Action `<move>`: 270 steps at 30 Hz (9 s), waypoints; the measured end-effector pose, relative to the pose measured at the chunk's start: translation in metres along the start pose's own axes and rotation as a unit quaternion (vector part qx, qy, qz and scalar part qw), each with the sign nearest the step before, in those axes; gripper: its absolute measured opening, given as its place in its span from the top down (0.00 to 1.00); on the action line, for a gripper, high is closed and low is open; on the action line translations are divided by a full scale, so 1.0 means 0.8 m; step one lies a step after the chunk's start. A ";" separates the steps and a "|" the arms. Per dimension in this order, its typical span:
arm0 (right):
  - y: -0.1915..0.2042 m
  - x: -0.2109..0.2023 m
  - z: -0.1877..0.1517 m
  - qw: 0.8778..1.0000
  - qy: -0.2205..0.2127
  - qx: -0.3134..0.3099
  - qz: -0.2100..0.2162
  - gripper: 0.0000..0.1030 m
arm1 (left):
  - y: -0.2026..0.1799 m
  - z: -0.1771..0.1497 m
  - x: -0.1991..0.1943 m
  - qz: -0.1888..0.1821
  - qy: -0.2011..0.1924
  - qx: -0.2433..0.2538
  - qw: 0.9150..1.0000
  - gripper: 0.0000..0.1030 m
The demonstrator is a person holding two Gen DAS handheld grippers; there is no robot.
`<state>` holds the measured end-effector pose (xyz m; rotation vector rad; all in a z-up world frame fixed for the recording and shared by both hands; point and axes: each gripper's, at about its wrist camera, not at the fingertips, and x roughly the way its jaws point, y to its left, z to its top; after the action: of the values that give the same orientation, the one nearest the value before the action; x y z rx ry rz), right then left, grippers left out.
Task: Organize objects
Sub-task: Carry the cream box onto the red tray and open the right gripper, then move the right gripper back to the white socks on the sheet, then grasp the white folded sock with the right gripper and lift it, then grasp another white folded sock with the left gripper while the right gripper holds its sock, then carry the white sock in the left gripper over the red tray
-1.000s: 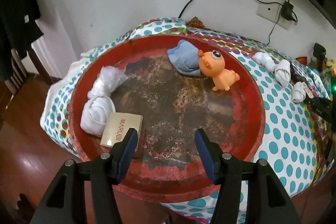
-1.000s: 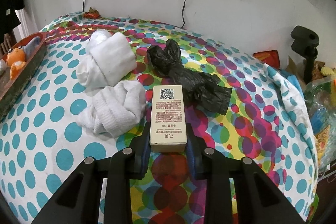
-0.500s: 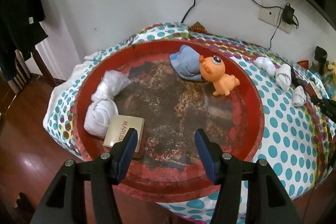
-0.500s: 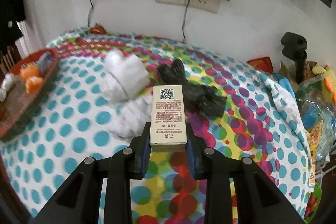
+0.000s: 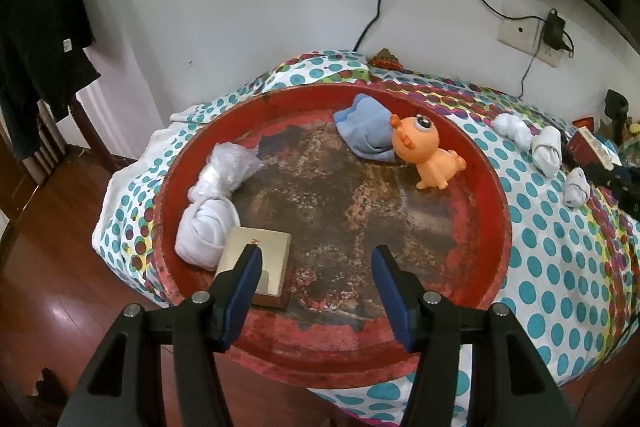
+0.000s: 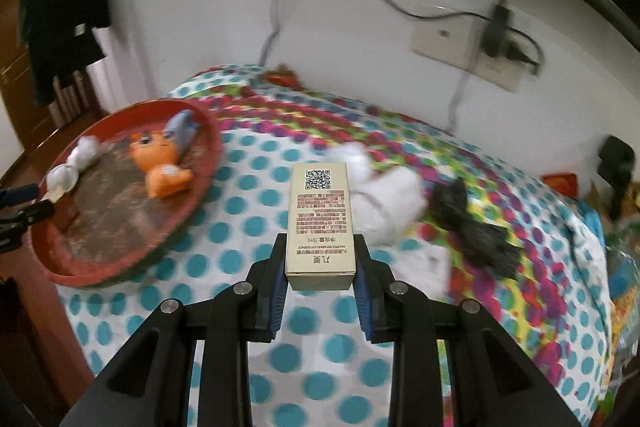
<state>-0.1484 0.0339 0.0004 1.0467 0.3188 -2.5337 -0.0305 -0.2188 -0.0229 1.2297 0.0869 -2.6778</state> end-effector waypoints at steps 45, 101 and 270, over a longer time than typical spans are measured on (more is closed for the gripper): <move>0.264 0.121 0.049 0.981 0.077 -0.127 0.123 0.73 | 0.103 0.005 0.002 0.009 0.008 -0.106 0.994 0.43; -0.032 0.029 -0.022 0.997 0.048 0.057 0.001 0.49 | 0.015 -0.001 0.013 0.029 0.018 0.002 0.999 0.43; -0.186 0.075 -0.077 0.993 0.060 0.090 -0.038 0.47 | -0.156 0.060 -0.014 -0.073 0.097 0.110 0.987 0.65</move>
<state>-0.2125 0.1742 -0.0763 1.2803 0.1668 -2.6125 -0.0841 -0.1010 0.0134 1.6075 -0.0972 -2.7422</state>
